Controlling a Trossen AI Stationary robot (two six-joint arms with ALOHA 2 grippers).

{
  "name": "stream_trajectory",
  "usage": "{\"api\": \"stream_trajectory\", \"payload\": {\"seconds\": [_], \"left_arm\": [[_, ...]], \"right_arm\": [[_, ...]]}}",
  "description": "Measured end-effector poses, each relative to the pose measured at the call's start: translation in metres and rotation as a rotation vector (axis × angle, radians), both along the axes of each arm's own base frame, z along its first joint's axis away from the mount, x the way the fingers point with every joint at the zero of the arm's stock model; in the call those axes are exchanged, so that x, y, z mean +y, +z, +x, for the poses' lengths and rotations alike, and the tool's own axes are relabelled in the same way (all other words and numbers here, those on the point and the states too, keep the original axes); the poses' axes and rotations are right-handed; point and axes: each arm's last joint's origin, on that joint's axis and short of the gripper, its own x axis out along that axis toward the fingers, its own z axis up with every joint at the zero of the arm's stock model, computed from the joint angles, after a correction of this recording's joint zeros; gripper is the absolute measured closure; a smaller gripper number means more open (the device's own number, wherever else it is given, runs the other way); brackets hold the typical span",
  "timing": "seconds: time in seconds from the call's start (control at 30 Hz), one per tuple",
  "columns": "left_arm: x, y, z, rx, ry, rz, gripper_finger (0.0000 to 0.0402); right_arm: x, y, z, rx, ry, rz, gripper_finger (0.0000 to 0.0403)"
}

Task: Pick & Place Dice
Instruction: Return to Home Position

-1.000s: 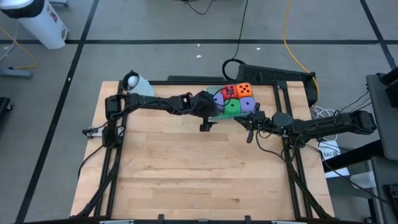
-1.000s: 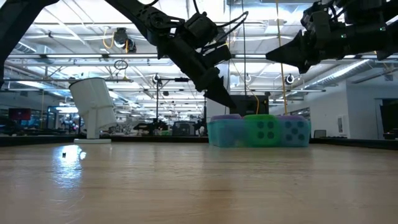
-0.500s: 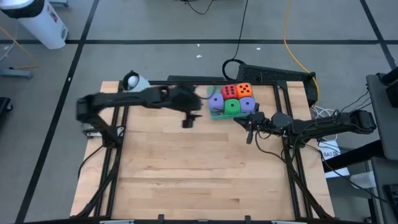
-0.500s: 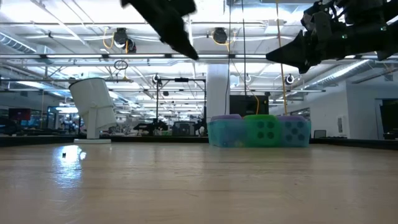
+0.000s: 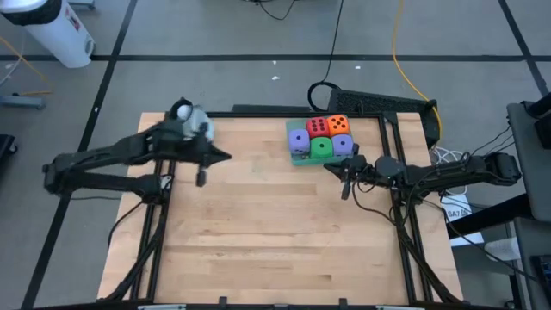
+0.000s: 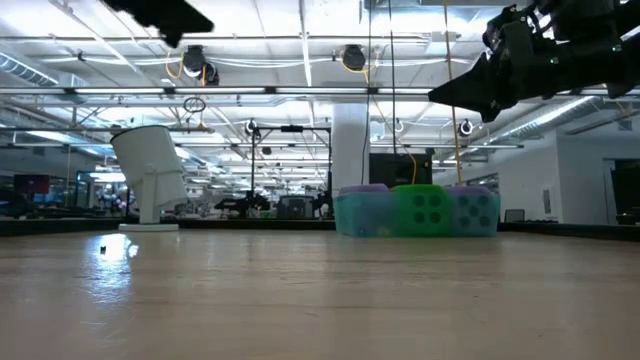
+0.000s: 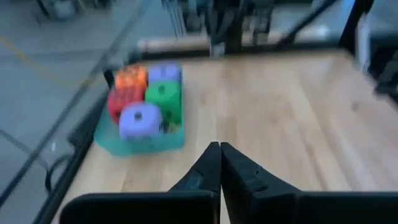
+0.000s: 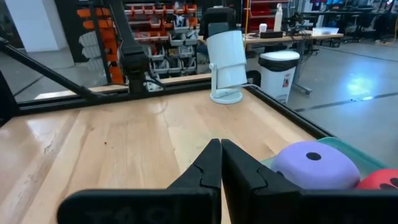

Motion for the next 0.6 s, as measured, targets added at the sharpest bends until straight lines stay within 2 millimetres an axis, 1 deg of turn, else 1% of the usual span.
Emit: {"api": "stream_trajectory", "payload": {"seconds": [0.07, 0.13, 0.27, 0.43, 0.5, 0.6], "left_arm": [[-0.006, -0.007, -0.018, -0.081, 0.002, -0.002, 0.0397], [-0.009, -0.019, -0.033, -0.139, 0.016, 0.008, 0.0395], [-0.014, -0.042, -0.055, -0.255, 0.058, -0.028, 0.0399], [-0.022, -0.055, -0.085, -0.41, 0.039, -0.01, 0.0399], [-0.024, -0.06, -0.094, -0.475, 0.032, -0.004, 0.04], [-0.025, -0.075, -0.098, -0.529, 0.034, -0.034, 0.04]], "right_arm": [[0.0, 0.0, 0.0, -0.003, 0.0, 0.005, 0.0403], [0.0, 0.001, -0.001, -0.006, 0.0, 0.006, 0.0403], [0.0, 0.005, -0.004, -0.032, -0.001, 0.017, 0.0403], [-0.003, 0.016, -0.02, -0.088, -0.026, 0.048, 0.0403], [-0.004, 0.02, -0.028, -0.106, -0.038, 0.066, 0.0403], [-0.007, 0.02, -0.037, -0.127, -0.105, 0.083, 0.0403]]}}
